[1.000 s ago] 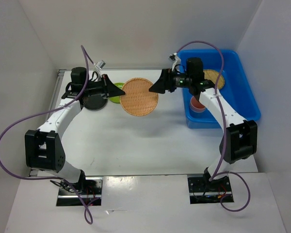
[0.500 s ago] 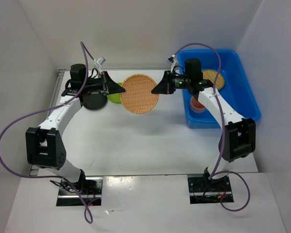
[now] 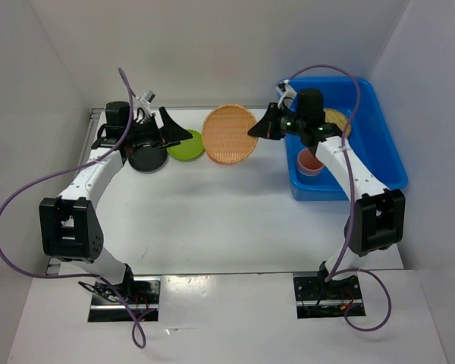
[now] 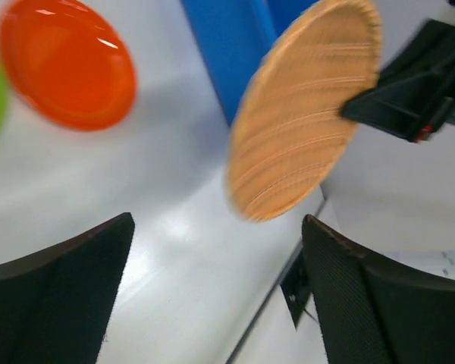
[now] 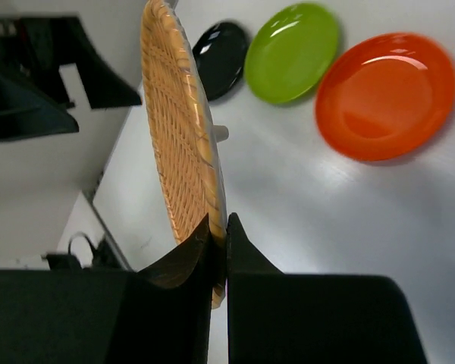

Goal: Place the mixed dishes into the plastic bin

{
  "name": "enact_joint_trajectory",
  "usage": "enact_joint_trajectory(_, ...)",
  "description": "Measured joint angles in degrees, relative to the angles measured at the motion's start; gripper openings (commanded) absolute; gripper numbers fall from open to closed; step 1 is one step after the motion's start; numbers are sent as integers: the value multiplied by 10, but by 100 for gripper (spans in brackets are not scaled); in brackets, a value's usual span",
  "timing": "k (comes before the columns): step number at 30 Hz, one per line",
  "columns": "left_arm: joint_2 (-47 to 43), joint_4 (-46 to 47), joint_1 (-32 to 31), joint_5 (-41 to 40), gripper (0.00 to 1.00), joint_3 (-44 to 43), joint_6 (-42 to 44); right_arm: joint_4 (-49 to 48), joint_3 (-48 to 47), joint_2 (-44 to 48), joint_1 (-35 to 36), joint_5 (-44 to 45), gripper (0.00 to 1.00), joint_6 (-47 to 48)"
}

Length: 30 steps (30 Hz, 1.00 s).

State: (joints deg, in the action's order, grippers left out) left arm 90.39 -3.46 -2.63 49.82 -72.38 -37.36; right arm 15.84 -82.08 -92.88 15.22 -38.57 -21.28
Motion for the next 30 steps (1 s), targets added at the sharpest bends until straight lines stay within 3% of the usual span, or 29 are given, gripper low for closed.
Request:
enact_joint_trajectory(4,-15,-6,35,-81,100,9,-7,-24,0,24,-64,52,0,-61)
enact_joint_trajectory(9,-30,34,76,-170,100,76,-44,-93,17,68,-119,183,0,-124)
enact_joint_trajectory(15,11,51,104,-219,100,125,-75,-183,91,104,-166,309,0,-204)
enact_joint_trajectory(20,13,52,116,-253,100,134,-78,-203,127,91,-232,406,0,-278)
enact_joint_trajectory(30,-15,49,147,-331,100,142,-77,-266,195,50,-251,548,0,-397)
